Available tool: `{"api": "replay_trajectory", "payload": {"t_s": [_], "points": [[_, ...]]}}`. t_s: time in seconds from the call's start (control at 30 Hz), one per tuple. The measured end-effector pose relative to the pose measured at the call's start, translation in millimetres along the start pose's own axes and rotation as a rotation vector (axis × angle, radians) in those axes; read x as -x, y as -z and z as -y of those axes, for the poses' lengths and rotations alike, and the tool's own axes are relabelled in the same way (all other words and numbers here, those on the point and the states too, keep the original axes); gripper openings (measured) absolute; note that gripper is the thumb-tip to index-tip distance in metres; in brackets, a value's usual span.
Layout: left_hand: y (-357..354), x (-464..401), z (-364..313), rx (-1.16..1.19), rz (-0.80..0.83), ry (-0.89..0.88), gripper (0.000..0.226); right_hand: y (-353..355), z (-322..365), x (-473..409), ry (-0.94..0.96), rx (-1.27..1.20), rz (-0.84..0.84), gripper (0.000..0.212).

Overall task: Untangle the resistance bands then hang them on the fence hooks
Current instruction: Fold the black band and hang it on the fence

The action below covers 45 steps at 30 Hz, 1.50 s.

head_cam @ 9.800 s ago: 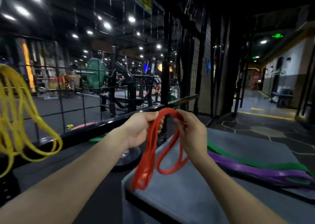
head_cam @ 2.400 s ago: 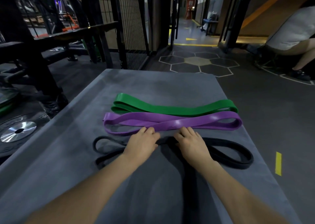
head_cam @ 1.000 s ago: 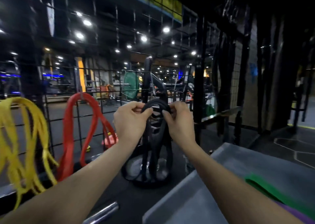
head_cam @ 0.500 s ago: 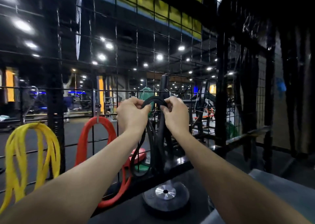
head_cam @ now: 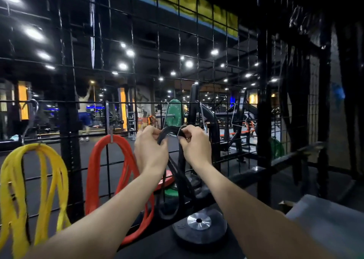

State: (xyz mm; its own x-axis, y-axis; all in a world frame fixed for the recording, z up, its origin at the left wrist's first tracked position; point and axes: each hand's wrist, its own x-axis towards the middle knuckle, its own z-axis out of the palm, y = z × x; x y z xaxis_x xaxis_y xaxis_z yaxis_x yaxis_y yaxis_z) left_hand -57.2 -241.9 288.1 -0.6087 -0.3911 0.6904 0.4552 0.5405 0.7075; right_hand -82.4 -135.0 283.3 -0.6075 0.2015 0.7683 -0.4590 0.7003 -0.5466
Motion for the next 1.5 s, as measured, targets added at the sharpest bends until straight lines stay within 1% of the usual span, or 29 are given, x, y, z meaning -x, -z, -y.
{"api": "replay_trajectory", "payload": {"t_s": [0.13,0.3,0.4,0.47,0.53,0.6,0.73,0.8,0.87,0.97,1.03,1.13,1.17,1.2,1.27,1.33,1.4,1.43,1.5], "points": [[2.6,11.4,-1.3,0.067,0.023,0.017,0.021,14.0,0.5,6.8,-0.007,0.007,-0.003,0.010],[7.5,12.1,-8.4,0.149,0.107,0.016,0.025,32.9,6.8,8.4,-0.082,-0.113,0.000,0.009],[13.6,10.5,-5.8,0.069,0.164,0.005,0.028,30.9,6.8,10.1,-0.142,-0.138,0.110,0.011],[16.2,12.0,-2.9,-0.013,0.193,-0.008,0.035,24.3,6.8,13.1,-0.139,-0.120,0.194,0.014],[16.2,15.5,-0.6,-0.106,0.198,-0.025,0.043,17.2,6.6,17.5,-0.121,-0.129,0.247,0.022],[15.0,18.4,-0.1,-0.149,0.187,-0.055,0.045,13.8,4.4,21.4,-0.106,-0.126,0.250,0.028],[12.7,17.8,0.2,-0.160,0.204,-0.085,0.038,19.9,-1.5,23.2,-0.104,-0.083,0.253,0.033],[12.6,18.0,0.2,-0.154,0.211,-0.070,0.036,25.5,-2.0,21.4,-0.093,-0.082,0.273,0.031],[13.0,18.6,0.2,-0.164,0.193,-0.055,0.033,27.8,-1.8,20.9,-0.137,-0.129,0.299,0.023],[13.6,18.5,1.2,-0.188,0.160,-0.051,0.037,22.7,-6.7,24.1,-0.268,-0.344,0.318,0.017],[14.3,19.3,1.6,-0.194,0.146,-0.075,0.037,17.6,-12.8,26.0,-0.253,-0.315,0.340,0.020],[14.1,20.7,2.2,-0.220,0.140,-0.122,0.036,14.2,-21.3,33.7,-0.224,-0.262,0.438,0.051],[14.2,21.1,1.9,-0.227,0.143,-0.131,0.036,13.9,-25.7,37.7,-0.201,-0.195,0.458,0.060],[14.0,21.2,2.4,-0.231,0.145,-0.136,0.037,12.9,-32.1,42.6,-0.169,-0.078,0.471,0.067],[13.9,21.0,3.5,-0.233,0.147,-0.143,0.037,11.6,-45.6,55.2,-0.123,0.167,0.473,0.073],[13.3,21.0,5.1,-0.229,0.147,-0.143,0.039,14.2,-54.5,65.8,-0.108,0.265,0.417,0.073],[11.8,20.8,6.5,-0.211,0.146,-0.141,0.041,22.5,-57.6,69.2,-0.111,0.292,0.349,0.068],[11.4,21.0,6.9,-0.202,0.145,-0.139,0.042,27.4,-57.8,69.0,-0.121,0.285,0.335,0.062],[9.9,20.5,8.6,-0.194,0.143,-0.142,0.044,38.0,-59.6,65.7,-0.152,0.197,0.327,0.045]]}}
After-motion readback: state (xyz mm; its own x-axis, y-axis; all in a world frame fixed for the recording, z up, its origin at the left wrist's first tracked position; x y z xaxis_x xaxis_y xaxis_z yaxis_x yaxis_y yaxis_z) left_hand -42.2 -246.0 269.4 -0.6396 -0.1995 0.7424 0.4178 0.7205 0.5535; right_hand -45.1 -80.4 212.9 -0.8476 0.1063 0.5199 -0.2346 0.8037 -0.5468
